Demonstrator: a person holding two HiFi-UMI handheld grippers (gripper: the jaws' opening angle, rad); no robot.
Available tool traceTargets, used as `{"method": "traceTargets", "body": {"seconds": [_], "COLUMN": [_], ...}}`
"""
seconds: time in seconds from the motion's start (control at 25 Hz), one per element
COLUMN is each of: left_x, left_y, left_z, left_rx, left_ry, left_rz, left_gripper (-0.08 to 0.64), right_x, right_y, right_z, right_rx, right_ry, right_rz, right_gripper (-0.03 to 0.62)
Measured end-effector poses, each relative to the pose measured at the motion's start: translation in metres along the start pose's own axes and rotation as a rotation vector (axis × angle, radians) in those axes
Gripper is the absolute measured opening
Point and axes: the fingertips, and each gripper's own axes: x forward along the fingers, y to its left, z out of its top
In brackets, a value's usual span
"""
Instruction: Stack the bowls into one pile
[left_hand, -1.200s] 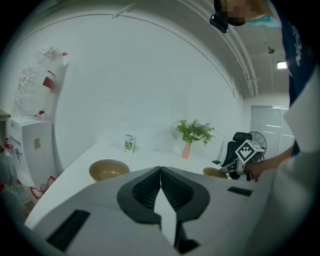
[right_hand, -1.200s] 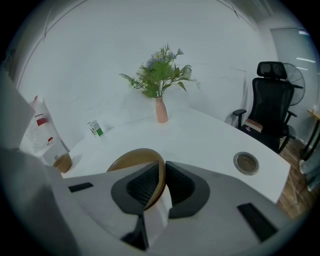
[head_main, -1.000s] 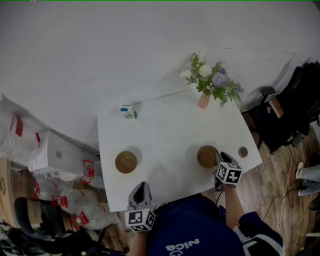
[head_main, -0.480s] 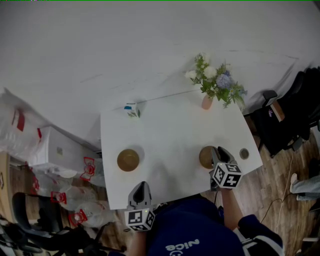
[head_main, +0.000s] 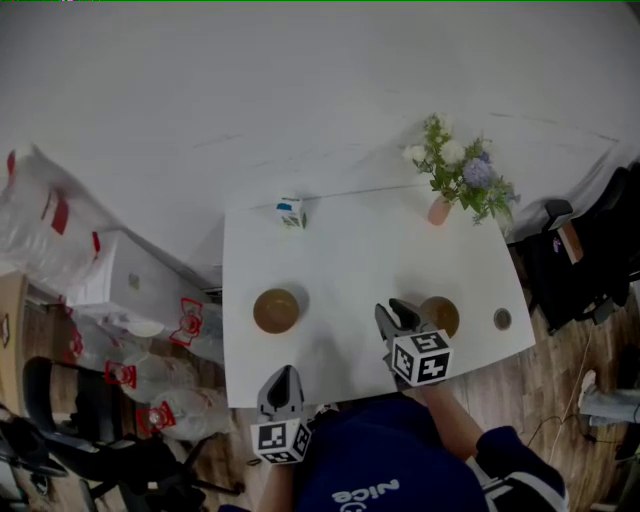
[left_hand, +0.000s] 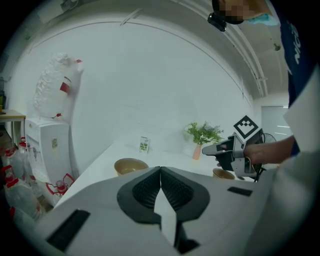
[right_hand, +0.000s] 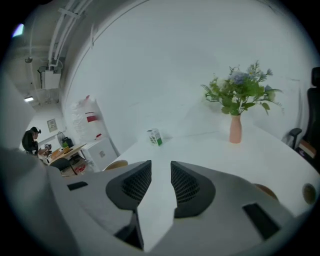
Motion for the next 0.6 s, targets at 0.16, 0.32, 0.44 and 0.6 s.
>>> {"method": "traceTargets", "body": {"seconds": [0.16, 0.32, 0.44, 0.6], "left_x": [-0.011, -0.021, -0.027, -0.034], "left_y": [0.014, 0.026, 0.035, 0.042], "left_z": [0.000, -0.001, -0.002, -0.001], "left_rx": [-0.015, -0.026, -0.037, -0.044], "left_ry": [-0.012, -0.023, -0.027, -0.032], "left_rz": [0.051, 0.096, 0.126, 0.155], "left_gripper": [0.018, 0.017, 0.017, 0.017], "right_x": [0.019, 0.039, 0.055, 0.073], "right_y": [0.033, 0.062, 0.082, 0.105], "right_z": [-0.010, -0.014, -0.013, -0.013], "right_rx": [-0.039, -0.081, -0.108, -0.128], "right_ry": [0.044, 0.074, 0.089, 0.114], "right_rz": [0.085, 0.160, 0.214, 0.268], "right_gripper": [0.137, 0.137, 0.137, 0.137]}}
